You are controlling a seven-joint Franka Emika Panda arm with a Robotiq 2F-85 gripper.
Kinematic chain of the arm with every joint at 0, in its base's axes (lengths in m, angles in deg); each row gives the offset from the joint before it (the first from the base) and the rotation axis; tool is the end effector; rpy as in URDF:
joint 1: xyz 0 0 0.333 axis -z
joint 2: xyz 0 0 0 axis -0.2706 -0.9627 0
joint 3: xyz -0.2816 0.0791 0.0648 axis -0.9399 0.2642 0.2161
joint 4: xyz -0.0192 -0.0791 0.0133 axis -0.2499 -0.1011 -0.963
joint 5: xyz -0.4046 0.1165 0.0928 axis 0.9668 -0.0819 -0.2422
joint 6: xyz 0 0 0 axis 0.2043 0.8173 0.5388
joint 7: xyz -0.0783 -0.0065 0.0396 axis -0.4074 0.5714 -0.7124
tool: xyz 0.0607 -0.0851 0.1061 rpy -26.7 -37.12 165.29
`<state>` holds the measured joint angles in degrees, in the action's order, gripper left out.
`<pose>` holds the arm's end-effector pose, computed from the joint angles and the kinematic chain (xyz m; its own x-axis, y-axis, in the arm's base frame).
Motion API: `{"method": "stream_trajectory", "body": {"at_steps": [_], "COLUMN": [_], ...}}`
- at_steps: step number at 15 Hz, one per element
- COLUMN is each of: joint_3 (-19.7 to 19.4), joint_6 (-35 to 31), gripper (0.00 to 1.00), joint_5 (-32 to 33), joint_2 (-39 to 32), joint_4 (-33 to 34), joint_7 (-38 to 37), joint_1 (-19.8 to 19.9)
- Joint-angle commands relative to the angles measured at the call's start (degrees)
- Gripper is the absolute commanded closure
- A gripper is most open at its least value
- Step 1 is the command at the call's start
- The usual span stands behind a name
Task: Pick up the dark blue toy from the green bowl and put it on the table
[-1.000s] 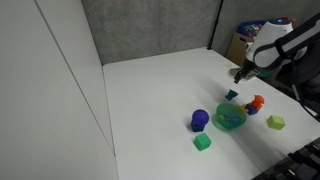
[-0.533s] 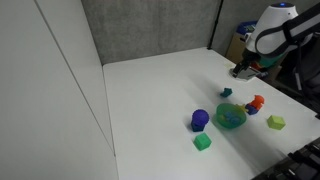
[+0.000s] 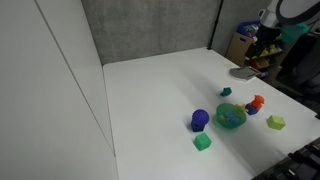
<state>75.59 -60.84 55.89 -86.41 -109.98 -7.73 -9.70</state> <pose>0.5974 -0.1203 0.2716 0.9925 0.0979 0.0730 0.0888 -0.9889 0.1196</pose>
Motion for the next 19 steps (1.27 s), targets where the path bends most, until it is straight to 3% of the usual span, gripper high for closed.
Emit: {"method": "stream_trajectory", "body": {"at_steps": [1, 5, 11, 15, 16, 19], "joint_3": [0.1, 0.1, 0.1, 0.1, -0.2, -0.2], "joint_6": [5.3, 15.3, 35.1, 40.9, 38.4, 38.8], "gripper": [0.00, 0.00, 0.00, 0.00, 0.00, 0.00], "joint_5": [-2.2, -2.9, -2.9, -2.8, -2.1, -2.1], "joint_2": [9.9, 19.0, 27.6, 30.1, 29.6, 29.9], "joint_4": [-5.2, -7.3, -3.7, -2.1, -3.4, -3.5], "joint_7": [-1.4, -4.0, -7.2, -8.0, -6.8, -6.8], "joint_1": [-0.1, -0.6, -0.7, -0.9, -0.9, -0.9]}}
